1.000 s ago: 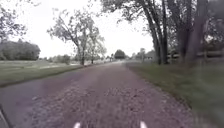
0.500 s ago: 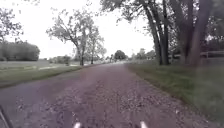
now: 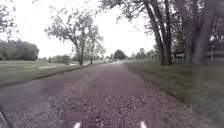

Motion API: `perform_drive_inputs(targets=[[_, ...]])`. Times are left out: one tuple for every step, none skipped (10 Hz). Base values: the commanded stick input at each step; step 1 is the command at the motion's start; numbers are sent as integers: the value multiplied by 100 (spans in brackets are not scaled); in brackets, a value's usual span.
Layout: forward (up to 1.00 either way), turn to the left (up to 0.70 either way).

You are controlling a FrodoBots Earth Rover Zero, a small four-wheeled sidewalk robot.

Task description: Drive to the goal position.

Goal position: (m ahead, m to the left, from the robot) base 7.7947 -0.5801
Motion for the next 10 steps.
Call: perform_drive_inputs(targets=[[0, 0], [0, 0], [0, 0], [0, 0], [15, 0], [70, 0], [70, 0], [70, 0], [70, 0], [70, 0]])
